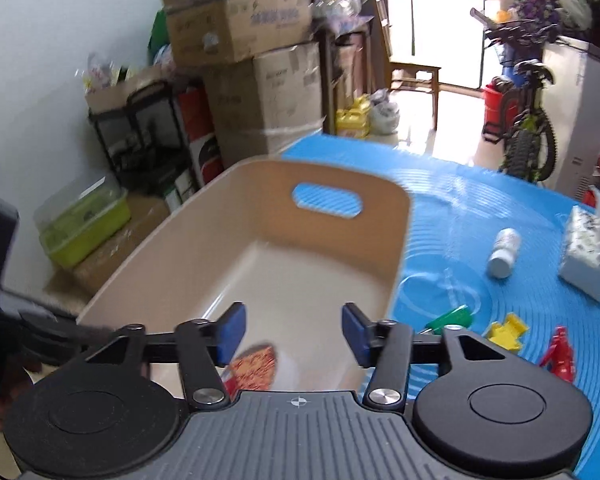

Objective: Organize rigid objects
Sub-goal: 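Move the right tool to the white charger and grasp it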

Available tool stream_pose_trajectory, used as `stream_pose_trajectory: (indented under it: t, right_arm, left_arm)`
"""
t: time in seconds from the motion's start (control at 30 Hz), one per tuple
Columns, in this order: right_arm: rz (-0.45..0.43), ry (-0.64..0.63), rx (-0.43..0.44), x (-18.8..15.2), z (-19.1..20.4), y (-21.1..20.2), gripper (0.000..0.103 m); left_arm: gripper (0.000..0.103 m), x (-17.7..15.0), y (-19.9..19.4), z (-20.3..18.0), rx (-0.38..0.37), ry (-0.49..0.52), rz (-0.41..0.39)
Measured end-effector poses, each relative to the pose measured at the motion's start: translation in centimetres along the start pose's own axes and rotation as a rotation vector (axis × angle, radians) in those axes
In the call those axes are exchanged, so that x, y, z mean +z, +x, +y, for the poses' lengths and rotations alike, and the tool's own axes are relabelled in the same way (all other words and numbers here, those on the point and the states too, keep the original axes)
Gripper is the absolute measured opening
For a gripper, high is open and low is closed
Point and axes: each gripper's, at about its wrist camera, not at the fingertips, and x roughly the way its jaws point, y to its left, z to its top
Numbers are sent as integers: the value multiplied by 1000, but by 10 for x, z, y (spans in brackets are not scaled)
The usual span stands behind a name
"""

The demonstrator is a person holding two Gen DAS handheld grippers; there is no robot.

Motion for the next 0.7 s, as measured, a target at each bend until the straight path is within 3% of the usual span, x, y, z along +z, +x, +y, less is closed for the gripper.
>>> stream_pose_trajectory:
  t: [0.17,0.3,0.5,0.7]
  right_arm:
    - [-52,34,-67,5,-27,-24,78]
    - [-43,60,-145,-2,-53,-29,83]
    - [74,128,-250,-34,-95,-9,83]
    - [220,174,-282,-62,-116,23,83]
  left_arm:
    - [7,-1,0,-1,-2,0,0]
    - [7,-2,0,-2,-1,2,-1]
    - [7,-3,-1,-2,0,1,-1]
    - [7,-3,0,-5,6,2,-1]
